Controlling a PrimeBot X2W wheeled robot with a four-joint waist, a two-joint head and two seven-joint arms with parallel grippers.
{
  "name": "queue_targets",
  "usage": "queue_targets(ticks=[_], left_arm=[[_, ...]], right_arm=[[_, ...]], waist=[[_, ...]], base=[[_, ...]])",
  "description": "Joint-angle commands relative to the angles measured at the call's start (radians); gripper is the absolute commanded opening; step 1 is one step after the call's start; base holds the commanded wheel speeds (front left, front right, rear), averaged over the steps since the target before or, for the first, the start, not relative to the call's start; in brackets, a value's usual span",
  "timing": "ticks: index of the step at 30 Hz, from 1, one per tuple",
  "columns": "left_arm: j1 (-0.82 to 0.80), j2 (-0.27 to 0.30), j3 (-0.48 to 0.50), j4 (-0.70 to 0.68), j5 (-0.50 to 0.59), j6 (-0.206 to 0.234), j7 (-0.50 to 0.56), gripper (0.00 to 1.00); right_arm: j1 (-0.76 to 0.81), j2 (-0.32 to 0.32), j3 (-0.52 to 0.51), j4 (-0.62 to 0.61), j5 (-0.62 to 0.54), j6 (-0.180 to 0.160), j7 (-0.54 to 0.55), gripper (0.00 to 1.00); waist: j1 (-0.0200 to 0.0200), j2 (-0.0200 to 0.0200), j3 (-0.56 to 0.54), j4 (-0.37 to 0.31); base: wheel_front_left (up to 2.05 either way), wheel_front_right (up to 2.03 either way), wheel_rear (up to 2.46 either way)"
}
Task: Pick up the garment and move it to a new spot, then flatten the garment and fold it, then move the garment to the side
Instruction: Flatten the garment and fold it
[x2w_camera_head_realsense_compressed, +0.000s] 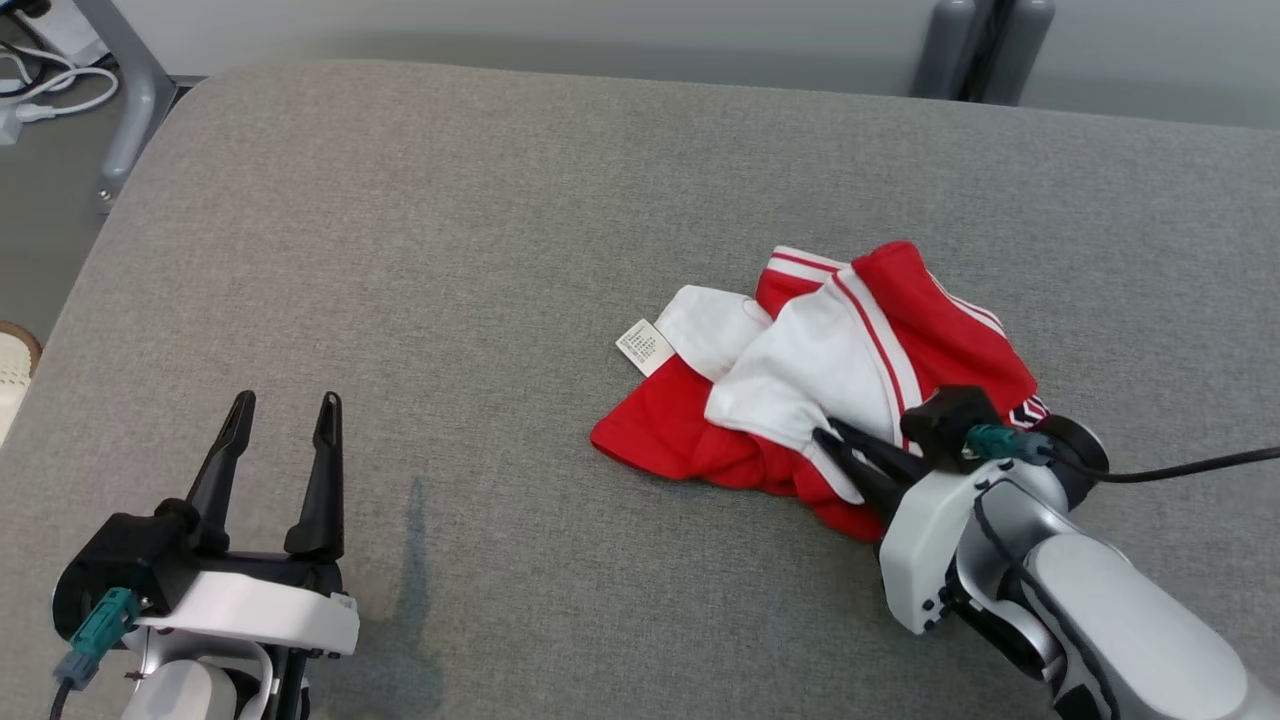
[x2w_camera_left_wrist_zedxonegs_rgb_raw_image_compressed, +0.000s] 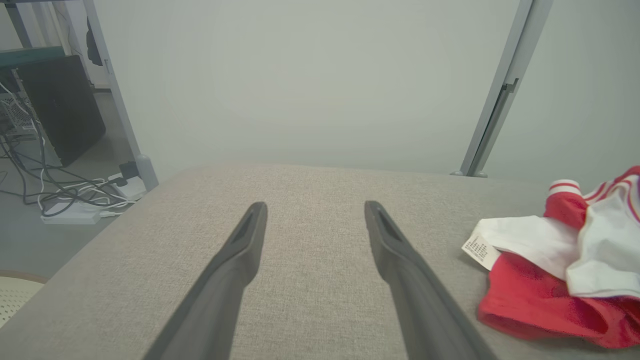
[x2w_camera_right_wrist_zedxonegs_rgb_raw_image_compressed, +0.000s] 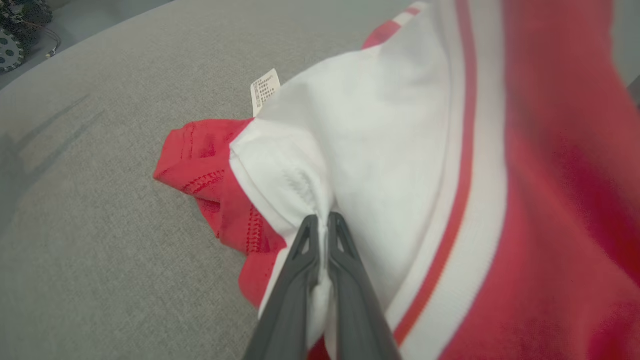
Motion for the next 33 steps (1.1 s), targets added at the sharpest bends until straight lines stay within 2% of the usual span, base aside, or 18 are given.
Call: queue_targets(ticks=[1,5,10,14,19,25,26,27,28,29,33], left_arm=[[-0.019,0.003,0.008,0.003,0.005,-0.006,-0.005,1.00],[-0.019,0.006,0.017,0.007,0.012,-0.009,-0.007,1.00],[-0.011,0.011,0.028,0.003,0.020,-0.013,-0.006,1.00],[-0.012,0.010,0.028,-0.001,0.026,-0.016,-0.007,1.00],[-0.023,0.007,0.024,-0.003,0.030,-0.022,-0.007,1.00],[-0.026,0.007,0.024,-0.001,0.034,-0.024,-0.007,1.00],[-0.025,0.010,0.026,0.000,0.035,-0.024,-0.007,1.00],[-0.025,0.010,0.026,0.000,0.035,-0.024,-0.007,1.00],[-0.024,0.011,0.026,0.000,0.036,-0.025,-0.007,1.00],[-0.024,0.012,0.026,0.000,0.036,-0.026,-0.007,1.00],[-0.020,0.015,0.024,-0.003,0.038,-0.022,-0.007,1.00]], right_arm=[[-0.008,0.001,-0.025,-0.021,0.017,0.000,-0.029,0.00],[0.029,0.033,-0.102,-0.091,0.099,0.000,-0.078,0.00],[0.102,0.081,-0.246,-0.242,0.295,0.000,-0.133,0.00],[0.175,0.113,-0.372,-0.296,0.416,0.000,-0.204,0.00],[0.272,0.144,-0.517,-0.239,0.561,0.000,-0.279,0.00],[0.314,0.140,-0.526,-0.123,0.625,0.000,-0.317,0.00],[0.316,0.135,-0.509,-0.084,0.641,0.000,-0.333,0.43],[0.316,0.135,-0.509,-0.084,0.641,0.000,-0.333,0.43],[0.313,0.132,-0.503,-0.068,0.644,0.000,-0.344,0.91],[0.309,0.131,-0.497,-0.059,0.648,0.000,-0.361,1.00],[0.304,0.117,-0.516,-0.019,0.622,0.000,-0.427,1.00]], waist=[[0.0000,0.0000,-0.004,-0.012],[0.0000,0.0000,-0.015,-0.041],[0.0000,0.0000,-0.032,-0.091],[0.0000,0.0000,-0.036,-0.115],[0.0000,0.0000,-0.034,-0.131],[0.0000,0.0000,-0.029,-0.144],[0.0000,0.0000,-0.028,-0.150],[0.0000,0.0000,-0.028,-0.150],[0.0000,0.0000,-0.027,-0.152],[0.0000,0.0000,-0.027,-0.154],[0.0000,0.0000,-0.030,-0.159]], base=[[0.00,0.00,0.00],[0.00,0.00,0.00],[0.00,0.00,0.00],[0.00,0.00,0.00],[0.00,0.00,0.00],[0.00,0.00,0.00],[0.00,0.00,0.00],[0.00,0.00,0.00],[0.00,0.00,0.00],[0.00,0.00,0.00],[0.00,0.00,0.00]])
